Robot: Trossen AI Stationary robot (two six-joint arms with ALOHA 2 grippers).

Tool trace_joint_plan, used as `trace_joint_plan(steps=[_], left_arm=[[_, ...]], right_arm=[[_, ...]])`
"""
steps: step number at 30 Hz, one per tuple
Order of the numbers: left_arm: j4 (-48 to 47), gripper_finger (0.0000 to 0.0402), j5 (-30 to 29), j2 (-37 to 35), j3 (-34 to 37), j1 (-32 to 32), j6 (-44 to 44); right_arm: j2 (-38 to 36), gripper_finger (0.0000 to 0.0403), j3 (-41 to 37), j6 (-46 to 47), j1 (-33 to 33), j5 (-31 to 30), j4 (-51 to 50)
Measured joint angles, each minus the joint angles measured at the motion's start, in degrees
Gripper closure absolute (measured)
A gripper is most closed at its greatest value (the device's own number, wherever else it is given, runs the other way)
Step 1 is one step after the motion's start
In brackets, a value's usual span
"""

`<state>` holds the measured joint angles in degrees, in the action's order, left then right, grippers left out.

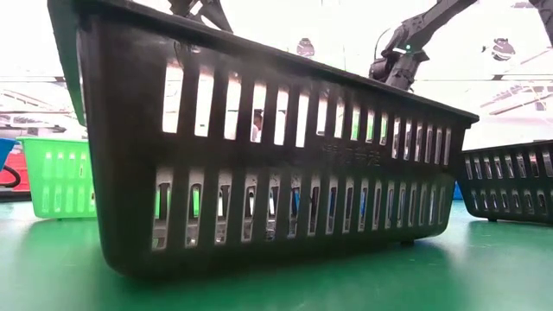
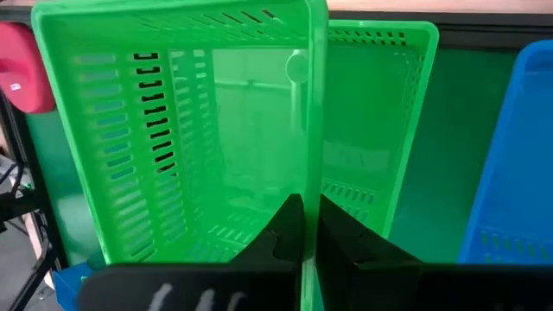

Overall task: Stack baskets by color
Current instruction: Stack the middle green bin on the top green bin

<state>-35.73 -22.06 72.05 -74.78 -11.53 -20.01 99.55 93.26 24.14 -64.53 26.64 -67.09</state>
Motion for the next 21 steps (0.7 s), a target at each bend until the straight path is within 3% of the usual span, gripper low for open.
trace_joint_plan(steps=[21], left_arm=[[-0.08, 0.0199, 0.0, 0.0, 0.0, -0.02, 2.05]], right_arm=[[0.02, 0.0397, -0.05, -0.51, 0.32, -7.49, -0.44]])
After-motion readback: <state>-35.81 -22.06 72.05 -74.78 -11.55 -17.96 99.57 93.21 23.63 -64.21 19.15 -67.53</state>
